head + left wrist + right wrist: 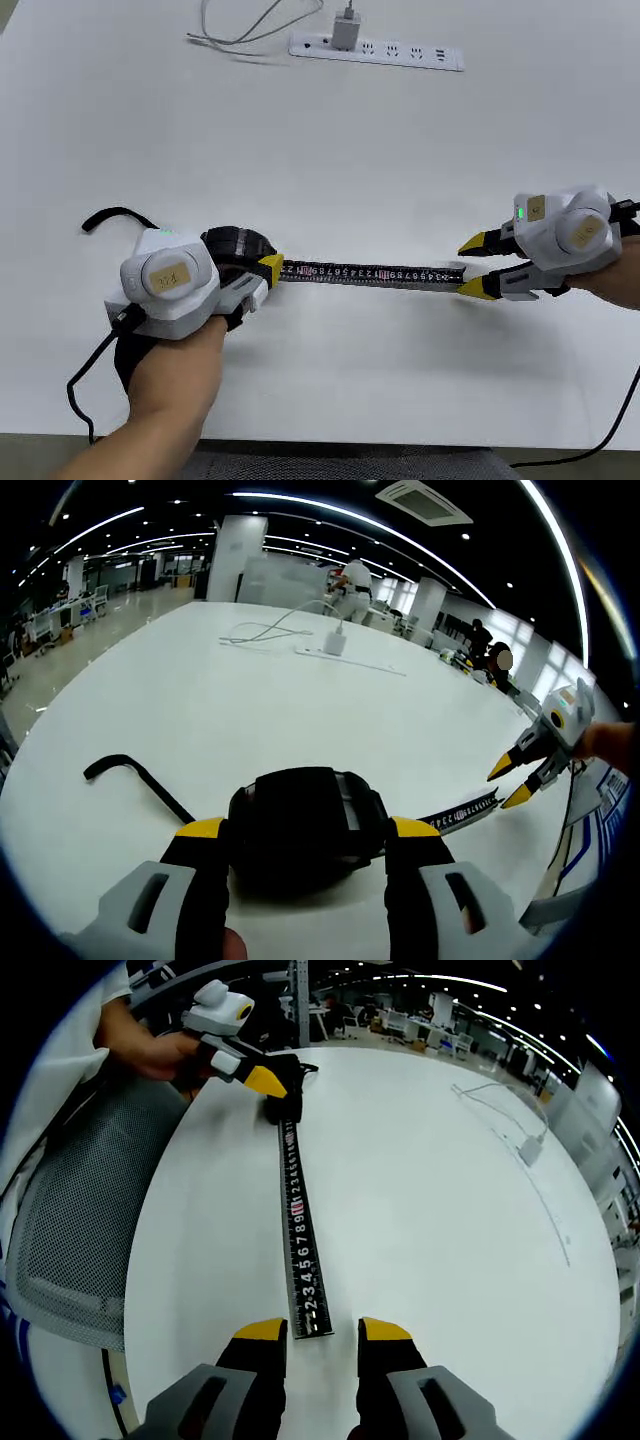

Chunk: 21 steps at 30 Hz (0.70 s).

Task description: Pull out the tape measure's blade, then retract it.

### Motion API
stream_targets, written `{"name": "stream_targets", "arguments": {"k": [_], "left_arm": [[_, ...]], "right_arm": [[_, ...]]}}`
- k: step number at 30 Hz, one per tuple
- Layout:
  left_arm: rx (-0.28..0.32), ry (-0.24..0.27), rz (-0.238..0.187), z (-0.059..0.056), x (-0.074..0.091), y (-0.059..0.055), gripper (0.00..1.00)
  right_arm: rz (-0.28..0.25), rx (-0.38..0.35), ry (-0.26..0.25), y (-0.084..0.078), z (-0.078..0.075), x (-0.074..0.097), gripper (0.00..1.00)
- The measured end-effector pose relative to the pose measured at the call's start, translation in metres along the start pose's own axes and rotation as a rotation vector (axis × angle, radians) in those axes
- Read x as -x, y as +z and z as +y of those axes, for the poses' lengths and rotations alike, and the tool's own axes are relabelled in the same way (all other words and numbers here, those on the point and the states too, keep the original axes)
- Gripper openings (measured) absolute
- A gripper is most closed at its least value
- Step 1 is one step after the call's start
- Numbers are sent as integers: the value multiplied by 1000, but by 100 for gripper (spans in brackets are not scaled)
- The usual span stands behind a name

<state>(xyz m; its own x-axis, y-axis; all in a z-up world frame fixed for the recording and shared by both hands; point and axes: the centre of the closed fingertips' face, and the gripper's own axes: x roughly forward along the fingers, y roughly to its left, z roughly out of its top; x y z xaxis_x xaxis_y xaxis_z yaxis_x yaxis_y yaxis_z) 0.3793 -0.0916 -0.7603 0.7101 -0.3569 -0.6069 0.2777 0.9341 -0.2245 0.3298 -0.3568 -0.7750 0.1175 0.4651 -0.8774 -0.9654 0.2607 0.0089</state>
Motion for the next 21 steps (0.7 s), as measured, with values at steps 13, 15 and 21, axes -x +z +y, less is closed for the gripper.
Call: {"name": "stream_targets", "arguments": {"k": [13, 15, 21], "left_arm": [[-6, -2, 8, 0, -1, -1, 59], [-6, -1, 9, 0, -1, -1, 59], [-6, 2, 12, 0, -1, -1, 59]], "right_arm": [[20, 24, 36, -4, 5, -7, 15], [29, 32, 41, -5, 6, -8, 14], [43, 41, 40, -7, 6, -12, 12]]}}
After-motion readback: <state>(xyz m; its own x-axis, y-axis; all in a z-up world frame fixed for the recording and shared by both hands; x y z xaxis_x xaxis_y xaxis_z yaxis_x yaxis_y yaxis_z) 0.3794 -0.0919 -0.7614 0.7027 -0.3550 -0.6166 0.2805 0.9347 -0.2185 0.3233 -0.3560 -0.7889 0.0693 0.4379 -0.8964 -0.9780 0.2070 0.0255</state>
